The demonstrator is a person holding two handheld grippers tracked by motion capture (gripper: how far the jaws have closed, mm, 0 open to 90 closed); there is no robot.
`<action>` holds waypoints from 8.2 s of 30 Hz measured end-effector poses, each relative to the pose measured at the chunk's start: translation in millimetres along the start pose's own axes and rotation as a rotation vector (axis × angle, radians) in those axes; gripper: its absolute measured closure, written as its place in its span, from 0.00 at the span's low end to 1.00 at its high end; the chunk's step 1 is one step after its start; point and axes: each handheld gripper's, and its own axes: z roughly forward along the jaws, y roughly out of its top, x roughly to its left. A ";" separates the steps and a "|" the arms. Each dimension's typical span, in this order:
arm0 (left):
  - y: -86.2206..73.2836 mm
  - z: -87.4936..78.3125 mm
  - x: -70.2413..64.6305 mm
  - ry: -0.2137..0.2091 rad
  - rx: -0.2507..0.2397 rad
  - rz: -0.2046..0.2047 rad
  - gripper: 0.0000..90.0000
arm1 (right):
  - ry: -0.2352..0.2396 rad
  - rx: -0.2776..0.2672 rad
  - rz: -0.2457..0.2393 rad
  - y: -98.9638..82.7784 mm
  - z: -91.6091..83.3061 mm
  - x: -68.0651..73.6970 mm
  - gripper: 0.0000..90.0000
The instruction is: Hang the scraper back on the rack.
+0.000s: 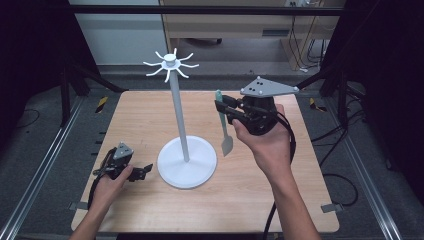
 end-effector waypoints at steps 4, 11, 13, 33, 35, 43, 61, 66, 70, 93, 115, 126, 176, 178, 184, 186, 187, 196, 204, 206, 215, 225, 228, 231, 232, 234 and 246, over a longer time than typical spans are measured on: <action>-0.1 0.2 0.0 -0.001 0.001 0.000 0.04 | 0.004 -0.003 -0.006 4.5 1.4 3.7 0.83; -0.2 0.1 -0.1 -0.002 0.003 0.000 0.04 | 0.028 -0.021 -0.024 18.7 6.0 14.3 0.83; -0.2 0.3 -0.6 -0.004 0.004 0.001 0.04 | 0.031 -0.021 -0.026 20.3 6.3 15.4 0.83; -0.1 1.1 -1.7 -0.008 0.009 0.000 0.04 | 0.061 -0.039 -0.047 44.8 12.1 31.1 0.83; -0.1 1.2 -1.6 -0.008 0.010 -0.001 0.04 | 0.060 -0.039 -0.050 46.6 12.5 32.1 0.83; -0.1 1.6 -2.0 -0.012 0.011 0.000 0.04 | 0.063 -0.029 -0.061 50.6 16.0 34.3 0.83; 0.0 2.0 -2.2 -0.018 0.017 0.007 0.04 | 0.061 -0.012 -0.059 54.9 24.1 34.2 0.83; -0.1 2.1 -2.2 -0.018 0.015 0.004 0.04 | 0.063 -0.009 -0.059 57.4 27.4 34.6 0.83; 0.0 2.1 -2.3 -0.019 0.015 0.004 0.04 | 0.063 -0.004 -0.058 57.7 31.7 35.5 0.82; -0.1 2.4 -2.6 -0.018 0.019 0.009 0.04 | 0.060 -0.009 -0.051 53.8 37.3 37.5 0.82; -0.2 2.7 -2.5 -0.017 0.023 0.009 0.04 | 0.061 -0.011 -0.051 52.4 36.5 38.1 0.79; -0.4 3.1 -2.7 -0.015 0.025 0.010 0.04 | 0.038 0.003 -0.059 45.4 21.1 31.9 0.78; -1.3 4.0 -3.0 -0.011 0.027 0.013 0.04 | -0.227 0.132 0.036 -21.0 16.1 -25.7 0.16; -1.4 3.3 -2.9 -0.009 0.026 0.010 0.04 | -0.247 0.136 0.037 -31.5 14.9 -29.6 0.15; -1.4 0.8 -1.1 -0.001 0.016 0.008 0.04 | -0.293 0.101 0.052 -50.9 8.6 -34.2 0.08; -1.5 0.4 -0.6 0.000 0.013 0.006 0.04 | -0.301 0.099 0.053 -55.7 6.3 -35.8 0.08; -1.5 0.4 -0.6 0.000 0.013 0.006 0.04 | -0.303 0.100 0.053 -58.6 5.1 -36.6 0.08; -2.0 -1.1 1.3 0.012 0.011 -0.003 0.03 | -0.331 0.099 0.072 -95.0 -8.5 -43.1 0.07; -2.3 -1.0 1.7 0.016 0.008 -0.004 0.03 | -0.338 0.138 0.110 -135.6 -14.5 -50.1 0.07; -2.3 -1.2 1.7 0.015 0.008 -0.004 0.03 | -0.342 0.152 0.121 -144.4 -14.3 -51.7 0.07; -2.3 -1.2 1.6 0.016 0.009 -0.002 0.03 | -0.352 0.211 0.159 -181.3 -8.6 -57.8 0.08; -2.3 -1.4 1.4 0.012 0.012 0.001 0.03 | -0.341 0.304 0.181 -216.6 9.3 -62.6 0.09; -2.3 -1.4 1.4 0.013 0.013 0.001 0.03 | -0.334 0.314 0.186 -221.7 13.1 -64.1 0.10; -2.3 -1.3 1.3 0.013 0.013 0.001 0.03 | -0.331 0.330 0.192 -228.8 19.2 -66.5 0.10; -2.3 -1.2 1.3 0.012 0.013 0.001 0.03 | -0.330 0.335 0.206 -230.7 21.2 -66.7 0.10; -2.3 -1.2 1.3 0.012 0.014 0.001 0.03 | -0.324 0.339 0.209 -234.8 24.6 -68.5 0.10; -2.3 -1.1 1.4 0.013 0.013 0.002 0.03 | -0.336 0.358 0.226 -250.1 39.1 -79.8 0.10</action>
